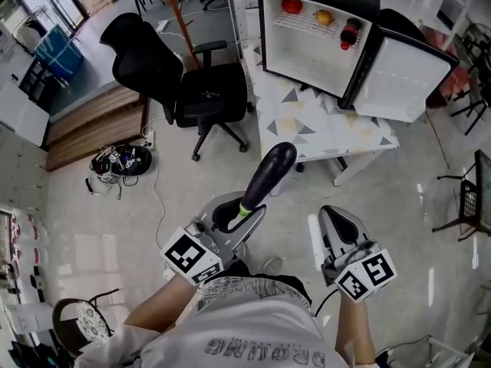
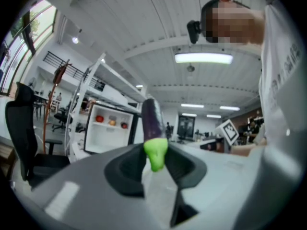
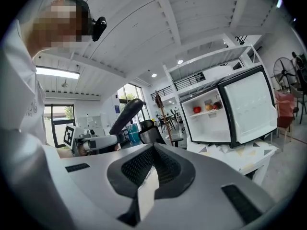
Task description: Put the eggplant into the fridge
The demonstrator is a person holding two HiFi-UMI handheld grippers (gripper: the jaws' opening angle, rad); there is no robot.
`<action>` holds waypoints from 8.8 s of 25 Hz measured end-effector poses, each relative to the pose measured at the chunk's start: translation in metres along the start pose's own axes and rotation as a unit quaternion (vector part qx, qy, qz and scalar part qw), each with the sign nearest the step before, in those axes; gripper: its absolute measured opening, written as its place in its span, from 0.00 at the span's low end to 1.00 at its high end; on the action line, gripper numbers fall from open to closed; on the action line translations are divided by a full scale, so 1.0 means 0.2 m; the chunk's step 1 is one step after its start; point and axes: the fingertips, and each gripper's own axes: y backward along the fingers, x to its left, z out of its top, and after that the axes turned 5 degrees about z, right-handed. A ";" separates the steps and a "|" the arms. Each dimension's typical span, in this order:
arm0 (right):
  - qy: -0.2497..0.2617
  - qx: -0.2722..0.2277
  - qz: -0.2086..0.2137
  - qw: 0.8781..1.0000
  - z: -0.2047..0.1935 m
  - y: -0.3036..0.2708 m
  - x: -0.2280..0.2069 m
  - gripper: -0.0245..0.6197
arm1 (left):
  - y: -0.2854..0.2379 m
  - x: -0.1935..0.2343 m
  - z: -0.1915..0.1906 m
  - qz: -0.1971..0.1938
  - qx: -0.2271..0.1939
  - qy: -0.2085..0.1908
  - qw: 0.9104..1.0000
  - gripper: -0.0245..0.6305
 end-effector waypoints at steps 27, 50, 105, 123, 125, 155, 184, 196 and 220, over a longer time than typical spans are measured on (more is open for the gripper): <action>-0.014 0.012 0.002 1.000 -0.01 -0.43 -0.34 0.04 | -0.30 0.43 -0.08 0.003 0.010 0.014 1.000 0.21; -0.038 0.026 -0.026 0.999 0.11 -1.07 -0.73 0.04 | -0.69 1.11 -0.04 -0.025 0.030 0.033 0.999 0.21; -0.069 0.051 -0.017 0.996 0.28 -1.63 -1.66 0.04 | -1.84 1.78 -0.34 0.014 0.108 0.035 0.993 0.21; -0.098 0.080 -0.018 0.992 0.13 -1.60 -1.95 0.04 | -2.40 1.93 -0.66 0.039 0.167 0.015 0.985 0.21; -0.100 0.083 -0.019 0.991 0.12 -1.59 -1.97 0.04 | -2.45 1.94 -0.68 0.041 0.171 0.010 0.984 0.21; -0.091 0.077 -0.013 0.993 0.05 -1.53 -2.07 0.04 | -2.80 2.02 -1.04 0.110 0.259 -0.039 0.959 0.22; -0.102 0.083 -0.018 0.991 -0.01 -1.48 -2.06 0.04 | -2.87 2.07 -1.16 0.147 0.342 -0.040 0.927 0.22; -0.103 0.080 -0.013 0.991 0.00 -1.49 -2.04 0.04 | -2.87 2.06 -1.15 0.141 0.336 -0.041 0.930 0.26; -0.099 0.069 -0.018 0.993 0.05 -1.51 -1.95 0.04 | -2.80 2.04 -1.00 0.123 0.311 -0.045 0.941 0.38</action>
